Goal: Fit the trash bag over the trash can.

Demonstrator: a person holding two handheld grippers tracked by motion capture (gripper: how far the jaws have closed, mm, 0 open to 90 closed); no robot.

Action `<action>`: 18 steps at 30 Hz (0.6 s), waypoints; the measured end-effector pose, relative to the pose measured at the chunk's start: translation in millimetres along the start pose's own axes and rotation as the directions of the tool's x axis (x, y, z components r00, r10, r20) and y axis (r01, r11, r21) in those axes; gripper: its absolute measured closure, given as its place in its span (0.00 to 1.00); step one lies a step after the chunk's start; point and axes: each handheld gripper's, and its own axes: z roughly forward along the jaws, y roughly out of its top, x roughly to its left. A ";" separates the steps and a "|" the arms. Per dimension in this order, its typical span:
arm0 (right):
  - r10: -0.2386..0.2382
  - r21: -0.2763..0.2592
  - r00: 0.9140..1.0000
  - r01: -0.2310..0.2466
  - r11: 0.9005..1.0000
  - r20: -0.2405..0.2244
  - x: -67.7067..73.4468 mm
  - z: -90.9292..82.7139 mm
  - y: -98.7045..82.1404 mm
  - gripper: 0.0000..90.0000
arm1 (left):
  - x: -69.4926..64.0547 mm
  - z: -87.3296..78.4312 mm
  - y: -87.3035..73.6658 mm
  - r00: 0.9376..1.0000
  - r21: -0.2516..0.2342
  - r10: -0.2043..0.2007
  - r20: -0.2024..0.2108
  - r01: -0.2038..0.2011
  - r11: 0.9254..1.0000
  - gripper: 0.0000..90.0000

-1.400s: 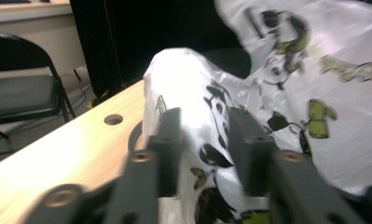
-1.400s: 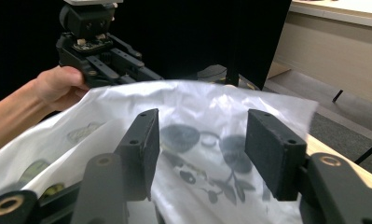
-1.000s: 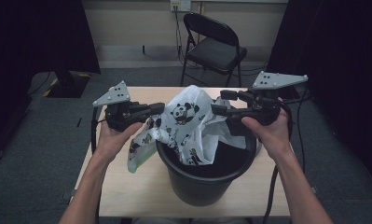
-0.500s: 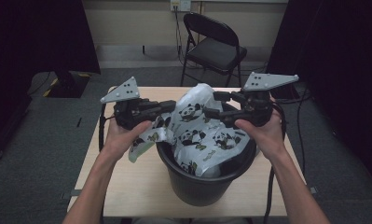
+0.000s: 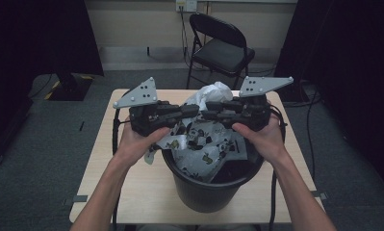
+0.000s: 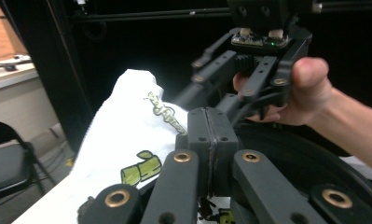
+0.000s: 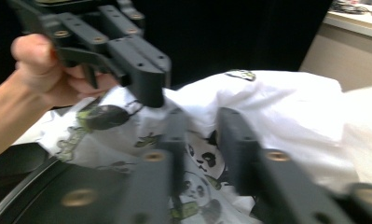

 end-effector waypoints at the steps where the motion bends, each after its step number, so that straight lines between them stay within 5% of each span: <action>1: -0.003 0.011 1.000 0.003 1.000 -0.003 0.2 0.5 -0.2 0.97 | 0.5 -0.2 -1.2 1.000 -0.003 -0.004 -0.016 0.004 1.000 0.96; 2: -0.014 0.027 0.999 0.013 1.000 0.031 1.0 0.6 -0.4 1.00 | 0.9 -0.7 -1.8 1.000 -0.004 -0.012 -0.028 0.012 1.000 0.83; 6: -0.009 0.025 0.999 0.008 1.000 0.049 -2.6 -5.3 -1.5 1.00 | 4.2 -12.9 -7.6 0.998 -0.016 -0.020 -0.068 0.019 1.000 0.65; 9: -0.003 0.026 0.997 0.001 1.000 0.073 -5.2 -14.0 -4.2 1.00 | 9.0 -27.6 -17.3 0.995 -0.039 -0.050 -0.085 0.047 0.998 0.59; 13: 0.030 0.003 0.994 -0.031 1.000 0.101 -12.8 -23.9 -9.6 1.00 | 16.1 -38.1 -34.6 0.990 0.001 -0.081 -0.111 0.082 0.997 0.45; 16: 0.034 -0.013 0.995 -0.033 0.999 0.097 -14.4 -25.9 -10.7 1.00 | 21.0 -34.4 -44.2 0.988 0.055 -0.108 -0.114 0.115 0.992 0.43; 17: 0.033 -0.014 0.994 -0.032 0.999 0.100 -13.8 -25.9 -10.5 1.00 | 23.0 -32.8 -47.4 0.987 0.066 -0.120 -0.104 0.127 0.990 0.48; 18: 0.030 -0.012 0.994 -0.029 1.000 0.103 -13.3 -25.5 -10.1 1.00 | 23.8 -32.0 -49.4 0.988 0.068 -0.120 -0.092 0.127 0.990 0.65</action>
